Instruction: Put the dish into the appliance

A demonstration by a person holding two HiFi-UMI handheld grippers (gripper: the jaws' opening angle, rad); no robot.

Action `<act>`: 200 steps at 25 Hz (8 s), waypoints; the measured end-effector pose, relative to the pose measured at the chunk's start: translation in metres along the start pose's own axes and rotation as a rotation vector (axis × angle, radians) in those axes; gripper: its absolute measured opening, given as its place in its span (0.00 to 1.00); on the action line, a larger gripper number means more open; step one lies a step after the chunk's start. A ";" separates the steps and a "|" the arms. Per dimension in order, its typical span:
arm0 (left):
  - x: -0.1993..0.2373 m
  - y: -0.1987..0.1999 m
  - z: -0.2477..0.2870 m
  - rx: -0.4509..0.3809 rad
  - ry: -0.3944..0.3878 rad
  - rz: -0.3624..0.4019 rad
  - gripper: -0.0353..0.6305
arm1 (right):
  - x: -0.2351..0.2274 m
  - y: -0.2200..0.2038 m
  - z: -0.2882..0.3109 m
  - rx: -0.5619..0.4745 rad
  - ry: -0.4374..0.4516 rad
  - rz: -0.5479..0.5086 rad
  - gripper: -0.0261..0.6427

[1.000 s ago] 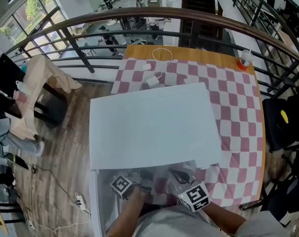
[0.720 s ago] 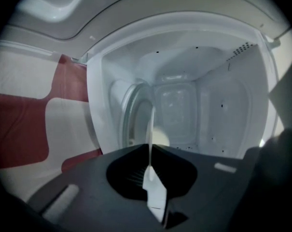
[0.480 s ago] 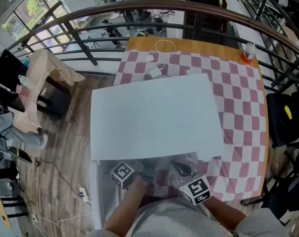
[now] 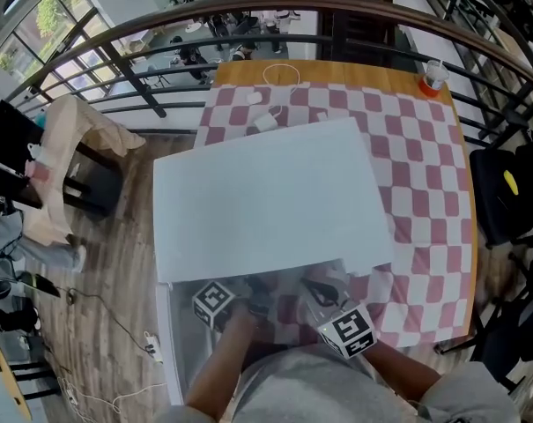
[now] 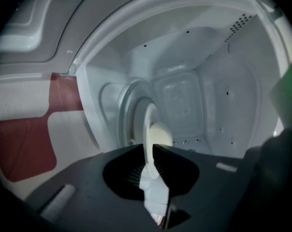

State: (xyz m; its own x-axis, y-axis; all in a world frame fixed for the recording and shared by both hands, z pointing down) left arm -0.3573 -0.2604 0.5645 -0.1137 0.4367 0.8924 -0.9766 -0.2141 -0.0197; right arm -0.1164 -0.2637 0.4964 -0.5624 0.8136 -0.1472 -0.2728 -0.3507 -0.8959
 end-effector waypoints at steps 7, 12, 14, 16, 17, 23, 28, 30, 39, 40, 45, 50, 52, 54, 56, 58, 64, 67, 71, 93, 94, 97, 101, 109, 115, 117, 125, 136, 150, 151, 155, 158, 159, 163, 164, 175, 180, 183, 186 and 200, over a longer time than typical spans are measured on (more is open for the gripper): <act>-0.009 -0.001 0.001 0.082 -0.032 0.190 0.30 | 0.000 -0.003 -0.006 0.002 -0.009 -0.011 0.04; -0.026 -0.007 0.001 0.180 0.018 0.455 0.43 | 0.002 -0.005 -0.010 -0.001 -0.018 -0.040 0.04; -0.031 -0.008 0.002 0.219 0.053 0.552 0.47 | 0.004 -0.006 -0.010 0.000 -0.020 -0.052 0.04; -0.035 -0.009 0.002 0.254 0.097 0.663 0.51 | 0.005 -0.006 -0.010 0.002 -0.019 -0.059 0.04; -0.037 -0.011 0.002 0.273 0.121 0.726 0.51 | 0.006 -0.007 -0.010 0.003 -0.019 -0.061 0.04; -0.040 -0.023 0.003 0.305 0.291 1.006 0.52 | 0.007 -0.008 -0.009 0.003 -0.016 -0.068 0.04; -0.039 -0.027 0.003 0.280 0.410 0.974 0.53 | 0.007 -0.008 -0.007 0.001 -0.030 -0.086 0.04; -0.037 -0.027 0.001 0.259 0.437 0.920 0.53 | 0.007 -0.008 -0.007 0.001 -0.032 -0.087 0.04; -0.042 -0.038 -0.004 0.068 0.431 1.157 0.57 | 0.002 -0.012 -0.008 0.004 -0.060 -0.074 0.03; -0.042 -0.041 -0.002 0.058 0.427 1.186 0.57 | 0.001 -0.013 -0.008 0.005 -0.062 -0.071 0.04; -0.035 -0.043 0.005 0.048 0.442 1.179 0.57 | 0.001 -0.013 -0.009 0.004 -0.068 -0.069 0.04; -0.035 -0.040 0.008 0.035 0.424 1.200 0.58 | 0.000 -0.013 -0.009 0.005 -0.071 -0.073 0.04; -0.034 -0.040 0.010 0.025 0.415 1.209 0.56 | 0.001 -0.014 -0.008 0.003 -0.071 -0.074 0.04; -0.034 -0.040 0.011 0.018 0.406 1.215 0.54 | 0.001 -0.014 -0.009 0.002 -0.070 -0.074 0.04; -0.035 -0.039 0.011 0.013 0.395 1.217 0.54 | 0.002 -0.013 -0.010 0.002 -0.069 -0.077 0.04; -0.035 -0.038 0.012 0.013 0.386 1.219 0.54 | 0.002 -0.014 -0.010 0.004 -0.068 -0.079 0.04; -0.033 -0.037 0.014 0.019 0.368 1.236 0.52 | 0.006 -0.016 -0.014 0.004 -0.060 -0.092 0.04; -0.032 -0.038 0.009 0.015 0.364 1.243 0.48 | 0.009 -0.016 -0.015 0.000 -0.056 -0.098 0.04; -0.031 -0.040 -0.003 -0.048 0.350 1.249 0.30 | 0.010 -0.017 -0.018 0.002 -0.059 -0.104 0.04; -0.014 -0.073 -0.136 -0.169 0.162 1.246 0.10 | 0.017 -0.022 -0.076 -0.014 -0.190 -0.107 0.04; -0.013 -0.074 -0.144 -0.177 0.152 1.247 0.09 | 0.019 -0.023 -0.080 -0.018 -0.195 -0.110 0.04; -0.007 -0.081 -0.168 -0.201 0.136 1.233 0.09 | 0.027 -0.027 -0.095 -0.027 -0.194 -0.102 0.04; 0.010 -0.098 -0.204 -0.222 0.121 1.208 0.09 | 0.045 -0.037 -0.116 -0.031 -0.169 -0.134 0.04; 0.042 -0.138 -0.269 -0.257 0.123 1.167 0.07 | 0.090 -0.058 -0.161 -0.051 -0.138 -0.194 0.03; 0.037 -0.155 -0.307 -0.252 0.065 1.125 0.07 | 0.127 -0.065 -0.184 -0.044 -0.109 -0.269 0.04; 0.035 -0.160 -0.317 -0.257 0.051 1.121 0.07 | 0.137 -0.067 -0.191 -0.046 -0.104 -0.281 0.04; 0.040 -0.181 -0.342 -0.243 0.005 1.103 0.07 | 0.155 -0.073 -0.216 -0.049 -0.100 -0.295 0.04; 0.035 -0.197 -0.343 -0.241 -0.006 1.125 0.07 | 0.142 -0.081 -0.237 -0.061 -0.128 -0.305 0.04; 0.026 -0.264 -0.341 -0.202 0.032 1.159 0.07 | 0.103 -0.098 -0.296 -0.065 -0.159 -0.255 0.04; 0.027 -0.272 -0.343 -0.204 0.032 1.158 0.07 | 0.102 -0.101 -0.303 -0.066 -0.157 -0.254 0.04; 0.033 -0.306 -0.354 -0.222 0.039 1.167 0.07 | 0.096 -0.117 -0.334 -0.069 -0.152 -0.254 0.04; 0.038 -0.335 -0.367 -0.238 0.052 1.164 0.07 | 0.095 -0.129 -0.361 -0.072 -0.140 -0.256 0.04; 0.040 -0.345 -0.371 -0.242 0.056 1.163 0.07 | 0.095 -0.134 -0.370 -0.074 -0.135 -0.254 0.04; 0.050 -0.385 -0.390 -0.272 0.076 1.157 0.07 | 0.095 -0.155 -0.406 -0.081 -0.106 -0.252 0.04; 0.053 -0.395 -0.394 -0.279 0.082 1.154 0.07 | 0.096 -0.161 -0.415 -0.081 -0.101 -0.254 0.04; 0.087 -0.486 -0.445 -0.320 0.121 1.119 0.07 | 0.107 -0.209 -0.488 -0.087 -0.076 -0.259 0.04; 0.090 -0.496 -0.457 -0.326 0.118 1.127 0.07 | 0.114 -0.215 -0.499 -0.093 -0.079 -0.260 0.04; 0.090 -0.497 -0.461 -0.342 0.113 1.130 0.07 | 0.117 -0.216 -0.501 -0.098 -0.074 -0.267 0.04; 0.091 -0.496 -0.465 -0.352 0.115 1.127 0.07 | 0.121 -0.215 -0.500 -0.103 -0.067 -0.272 0.04; 0.094 -0.486 -0.480 -0.390 0.114 1.114 0.07 | 0.141 -0.204 -0.491 -0.124 -0.038 -0.302 0.04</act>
State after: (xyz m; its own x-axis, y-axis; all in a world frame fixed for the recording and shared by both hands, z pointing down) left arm 0.0193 0.3038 0.4412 -0.9331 0.2573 0.2513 -0.3161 -0.2536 -0.9142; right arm 0.2431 0.1503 0.4531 -0.4996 0.8538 0.1465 -0.3357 -0.0349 -0.9413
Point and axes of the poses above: the fingertips, and each gripper's own axes: z forward along the fingers, x to its left, y out of its top, the point moved 10 cm from there along -z, backward along the fingers, and after that the axes turned 5 degrees about -z, right-handed, at the moved point
